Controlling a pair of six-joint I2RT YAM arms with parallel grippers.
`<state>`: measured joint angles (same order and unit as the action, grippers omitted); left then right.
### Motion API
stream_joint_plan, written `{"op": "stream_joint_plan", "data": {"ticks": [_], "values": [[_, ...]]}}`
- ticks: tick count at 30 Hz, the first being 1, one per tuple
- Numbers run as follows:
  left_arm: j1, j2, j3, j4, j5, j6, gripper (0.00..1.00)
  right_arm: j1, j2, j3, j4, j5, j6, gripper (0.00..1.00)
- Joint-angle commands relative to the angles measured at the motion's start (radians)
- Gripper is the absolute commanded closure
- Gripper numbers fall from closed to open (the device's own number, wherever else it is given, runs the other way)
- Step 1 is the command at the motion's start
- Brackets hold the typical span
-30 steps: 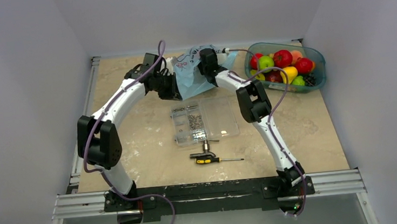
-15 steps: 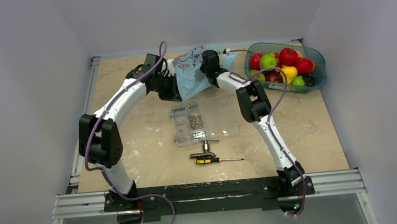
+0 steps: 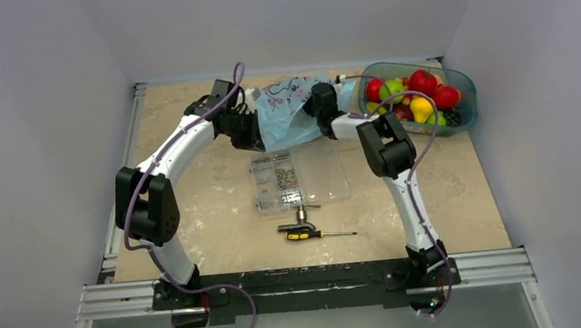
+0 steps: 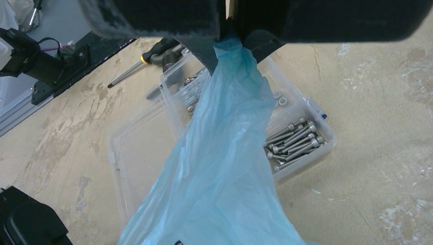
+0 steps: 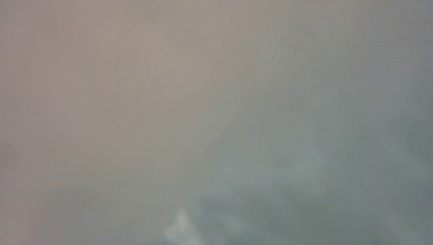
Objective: Take the fake fruits out of the plastic bag
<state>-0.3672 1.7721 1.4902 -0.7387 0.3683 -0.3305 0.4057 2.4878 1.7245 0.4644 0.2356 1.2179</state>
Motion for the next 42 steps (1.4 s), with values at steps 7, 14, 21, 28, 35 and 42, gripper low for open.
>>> {"op": "stream_joint_plan", "data": {"ticks": [7,14,21,28,35,42], "values": [[0.008,-0.026,0.011,0.04,0.014,-0.025,1.0,0.079,-0.296,-0.266,0.079,-0.103,-0.198,1.0],[0.048,-0.054,-0.036,0.129,0.056,-0.07,1.0,0.112,-0.448,-0.369,-0.013,-0.091,-0.364,1.0],[0.156,-0.091,-0.14,0.339,0.229,-0.214,1.0,0.11,-0.548,-0.327,-0.108,-0.1,-0.55,1.0],[0.26,-0.113,-0.157,0.388,0.277,-0.229,1.0,0.068,-0.411,-0.214,-0.214,-0.32,-0.509,0.99],[0.168,0.001,-0.119,0.307,0.266,-0.22,1.0,0.069,-0.333,-0.18,-0.238,-0.351,-0.49,0.78],[0.134,0.034,-0.113,0.298,0.237,-0.232,1.0,0.075,-0.391,-0.246,-0.246,-0.285,-0.504,0.5]]}}
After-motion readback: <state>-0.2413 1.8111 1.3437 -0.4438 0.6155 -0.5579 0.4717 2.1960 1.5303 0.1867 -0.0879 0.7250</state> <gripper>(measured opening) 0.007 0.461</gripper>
